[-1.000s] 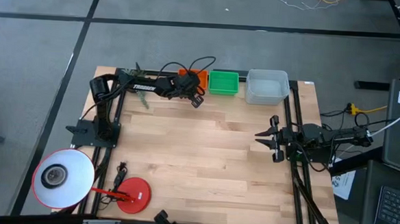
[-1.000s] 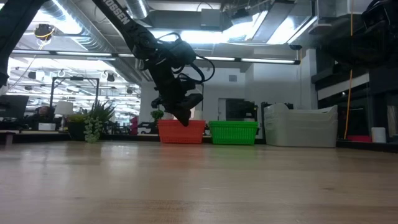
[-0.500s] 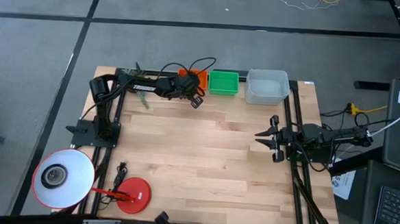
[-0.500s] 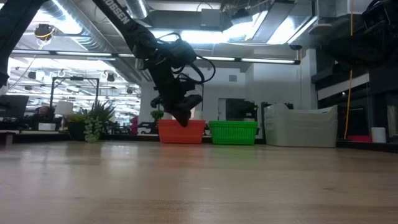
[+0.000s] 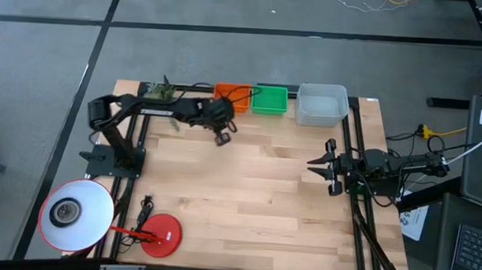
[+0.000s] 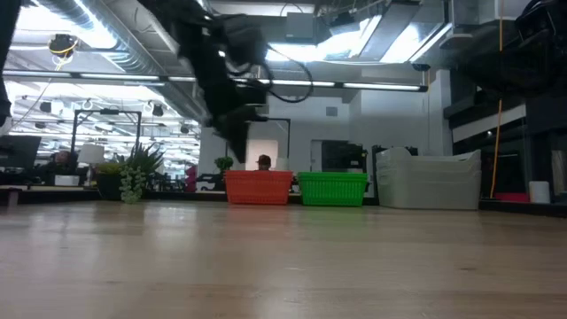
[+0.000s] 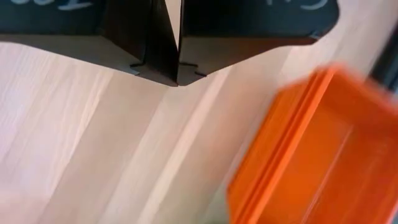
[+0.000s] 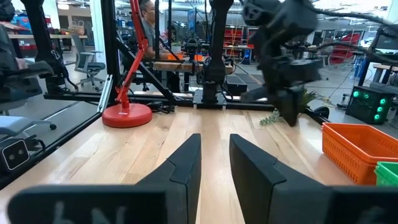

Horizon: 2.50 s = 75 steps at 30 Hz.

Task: Stack baskets by color
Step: Return to Home Position

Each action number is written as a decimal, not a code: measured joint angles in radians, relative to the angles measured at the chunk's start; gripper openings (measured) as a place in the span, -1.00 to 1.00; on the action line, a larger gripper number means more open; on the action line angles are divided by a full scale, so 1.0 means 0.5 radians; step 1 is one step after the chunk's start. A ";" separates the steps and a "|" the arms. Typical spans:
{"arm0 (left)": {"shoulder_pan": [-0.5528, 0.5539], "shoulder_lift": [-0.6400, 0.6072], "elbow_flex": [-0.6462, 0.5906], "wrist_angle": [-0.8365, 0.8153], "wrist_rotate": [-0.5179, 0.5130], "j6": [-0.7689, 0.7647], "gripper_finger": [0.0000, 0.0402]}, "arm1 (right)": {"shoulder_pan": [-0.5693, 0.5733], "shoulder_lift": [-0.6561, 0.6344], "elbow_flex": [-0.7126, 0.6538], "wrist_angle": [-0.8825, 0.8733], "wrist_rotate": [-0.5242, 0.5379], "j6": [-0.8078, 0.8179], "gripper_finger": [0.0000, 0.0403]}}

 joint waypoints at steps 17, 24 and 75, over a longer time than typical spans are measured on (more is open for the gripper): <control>-0.492 -1.439 -1.957 1.681 -0.063 -0.406 -1.00 | 0.000 -0.001 0.000 0.000 0.000 -0.001 -0.57; -0.601 -1.871 -2.239 1.773 -0.144 -0.302 -1.00 | 0.000 -0.001 0.000 0.001 0.001 0.000 -0.57; -0.603 -2.811 -2.252 0.888 0.389 -0.040 -1.00 | 0.000 -0.001 0.000 0.000 0.001 -0.001 -0.57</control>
